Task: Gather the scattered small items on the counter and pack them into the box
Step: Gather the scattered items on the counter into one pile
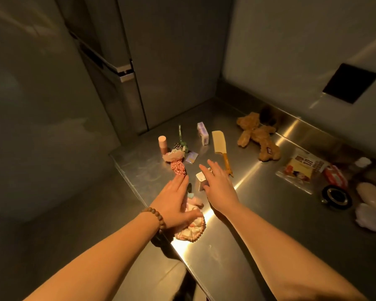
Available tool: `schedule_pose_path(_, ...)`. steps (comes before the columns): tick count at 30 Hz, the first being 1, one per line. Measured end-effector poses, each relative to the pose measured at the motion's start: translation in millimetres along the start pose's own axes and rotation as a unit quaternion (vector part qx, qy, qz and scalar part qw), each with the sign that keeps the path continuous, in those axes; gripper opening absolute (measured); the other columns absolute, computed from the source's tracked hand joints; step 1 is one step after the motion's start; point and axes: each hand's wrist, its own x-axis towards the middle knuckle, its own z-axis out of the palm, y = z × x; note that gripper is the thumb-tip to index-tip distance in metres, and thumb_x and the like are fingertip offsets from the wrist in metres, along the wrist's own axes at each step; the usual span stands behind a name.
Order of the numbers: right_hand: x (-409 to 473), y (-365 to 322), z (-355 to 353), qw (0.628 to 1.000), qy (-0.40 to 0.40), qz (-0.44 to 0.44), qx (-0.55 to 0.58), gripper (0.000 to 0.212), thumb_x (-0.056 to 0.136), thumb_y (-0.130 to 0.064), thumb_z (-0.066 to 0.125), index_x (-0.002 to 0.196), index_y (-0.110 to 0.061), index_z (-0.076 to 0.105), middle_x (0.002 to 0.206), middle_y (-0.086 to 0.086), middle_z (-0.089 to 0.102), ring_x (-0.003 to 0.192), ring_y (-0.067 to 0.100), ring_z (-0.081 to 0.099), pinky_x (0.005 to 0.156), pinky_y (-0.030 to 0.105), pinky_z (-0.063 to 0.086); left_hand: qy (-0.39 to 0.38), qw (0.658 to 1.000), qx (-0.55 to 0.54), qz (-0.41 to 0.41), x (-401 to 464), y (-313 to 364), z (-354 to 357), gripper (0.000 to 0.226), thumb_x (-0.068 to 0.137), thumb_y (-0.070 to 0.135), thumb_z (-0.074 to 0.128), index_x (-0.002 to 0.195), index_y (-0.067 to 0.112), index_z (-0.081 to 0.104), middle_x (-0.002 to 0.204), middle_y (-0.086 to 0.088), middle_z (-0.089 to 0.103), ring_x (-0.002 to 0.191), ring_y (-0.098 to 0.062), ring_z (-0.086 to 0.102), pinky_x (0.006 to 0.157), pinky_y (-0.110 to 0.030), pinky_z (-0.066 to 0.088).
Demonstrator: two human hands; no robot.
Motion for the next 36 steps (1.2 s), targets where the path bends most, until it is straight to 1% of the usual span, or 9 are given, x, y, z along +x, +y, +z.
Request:
schedule_pose_path(2, 2.5, 3.5, -1.1, 1.0, -0.004, 0.004, 0.019, 0.052, 0.089, -0.011, 0.056, 0.137, -0.026, 0.042, 0.145, 0.004, 0.036, 0.129, 0.026, 0.039, 0.098, 0.038, 0.041, -0.041, 0.999, -0.018, 0.015, -5.7, 0.6, 6.7, 0.109, 0.067, 0.082, 0.044, 0.148, 0.023, 0.002, 0.157, 0.0, 0.007, 0.142, -0.018, 0.011, 0.112, -0.027, 0.008)
schedule_pose_path(4, 2.6, 7.2, -3.8, 0.999, -0.012, 0.004, 0.032, 0.045, 0.087, -0.012, 0.058, 0.129, -0.024, 0.048, 0.133, 0.004, 0.043, 0.116, 0.026, 0.047, 0.087, 0.039, 0.047, -0.043, 0.998, -0.036, 0.027, -6.1, 3.1, 9.0, 0.093, 0.073, 0.066, 0.058, 0.145, 0.021, 0.019, 0.148, -0.002, 0.03, 0.133, -0.019, 0.03, 0.109, -0.027, 0.023)
schedule_pose_path(6, 3.1, 11.3, -7.7, 1.0, -0.013, 0.006, 0.024, 0.039, 0.087, -0.016, 0.06, 0.124, -0.024, 0.049, 0.126, 0.005, 0.046, 0.111, 0.027, 0.049, 0.083, 0.041, 0.049, -0.023, 0.999, -0.025, 0.039, -0.6, 7.5, 8.6, 0.065, 0.081, 0.048, 0.062, 0.134, 0.022, 0.036, 0.129, -0.002, 0.045, 0.117, -0.019, 0.042, 0.099, -0.026, 0.034)
schedule_pose_path(10, -1.6, 23.6, -15.5, 0.998, 0.027, 0.036, 0.03, 0.034, 0.089, -0.016, 0.06, 0.12, -0.025, 0.047, 0.121, 0.002, 0.047, 0.102, 0.027, 0.056, 0.081, 0.039, 0.053, 0.009, 0.998, -0.028, 0.05, 24.5, 21.4, 5.9, 0.036, 0.087, 0.03, 0.058, 0.121, 0.02, 0.049, 0.117, -0.003, 0.049, 0.104, -0.018, 0.047, 0.09, -0.025, 0.04)
schedule_pose_path(21, -58.1, 148.2, -95.5, 0.961, 0.186, 0.189, 0.083, 0.042, 0.089, -0.018, 0.062, 0.125, -0.033, 0.046, 0.13, -0.006, 0.047, 0.115, 0.018, 0.054, 0.08, 0.02, 0.047, 0.079, 0.98, -0.108, 0.146, 151.9, 151.1, -0.8, 0.031, 0.088, 0.035, 0.054, 0.113, 0.017, 0.052, 0.11, 0.0, 0.046, 0.095, -0.01, 0.044, 0.082, -0.022, 0.037)
schedule_pose_path(25, -94.3, 196.8, -128.5, 0.937, 0.239, 0.234, 0.101, 0.04, 0.091, -0.015, 0.058, 0.128, -0.028, 0.049, 0.139, -0.002, 0.047, 0.128, 0.018, 0.047, 0.097, 0.029, 0.045, 0.075, 0.974, -0.164, 0.136, 209.2, 212.7, 2.4, 0.033, 0.086, 0.033, 0.057, 0.114, 0.016, 0.051, 0.112, -0.002, 0.046, 0.097, -0.014, 0.046, 0.077, -0.026, 0.038)
schedule_pose_path(29, -117.5, 234.9, -143.9, 0.91, 0.267, 0.301, 0.106, 0.039, 0.092, -0.013, 0.056, 0.129, -0.025, 0.051, 0.131, -0.002, 0.052, 0.118, 0.017, 0.054, 0.089, 0.027, 0.048, 0.079, 0.972, -0.199, 0.098, 262.1, 267.0, 8.7, 0.034, 0.091, 0.031, 0.054, 0.117, 0.009, 0.051, 0.119, -0.011, 0.048, 0.102, -0.024, 0.05, 0.086, -0.035, 0.044)
schedule_pose_path(33, -127.6, 267.8, -145.7, 0.896, 0.278, 0.331, 0.101, 0.033, 0.094, -0.014, 0.053, 0.126, -0.021, 0.054, 0.131, 0.0, 0.05, 0.101, 0.005, 0.046, 0.083, 0.018, 0.035, 0.067, 0.96, -0.264, 0.062, 296.1, 305.0, 21.7, 0.043, 0.092, 0.031, 0.052, 0.127, 0.006, 0.046, 0.127, -0.015, 0.045, 0.111, -0.028, 0.049, 0.092, -0.032, 0.039)
schedule_pose_path(36, -129.0, 282.6, -149.8, 0.891, 0.278, 0.343, 0.108, 0.034, 0.093, -0.014, 0.052, 0.128, -0.016, 0.053, 0.134, 0.005, 0.048, 0.111, 0.018, 0.051, 0.089, 0.023, 0.037, 0.031, 0.965, -0.248, 0.074, 304.9, 314.1, 44.2, 0.054, 0.09, 0.03, 0.056, 0.135, 0.006, 0.037, 0.135, -0.016, 0.042, 0.122, -0.029, 0.044, 0.099, -0.033, 0.036)
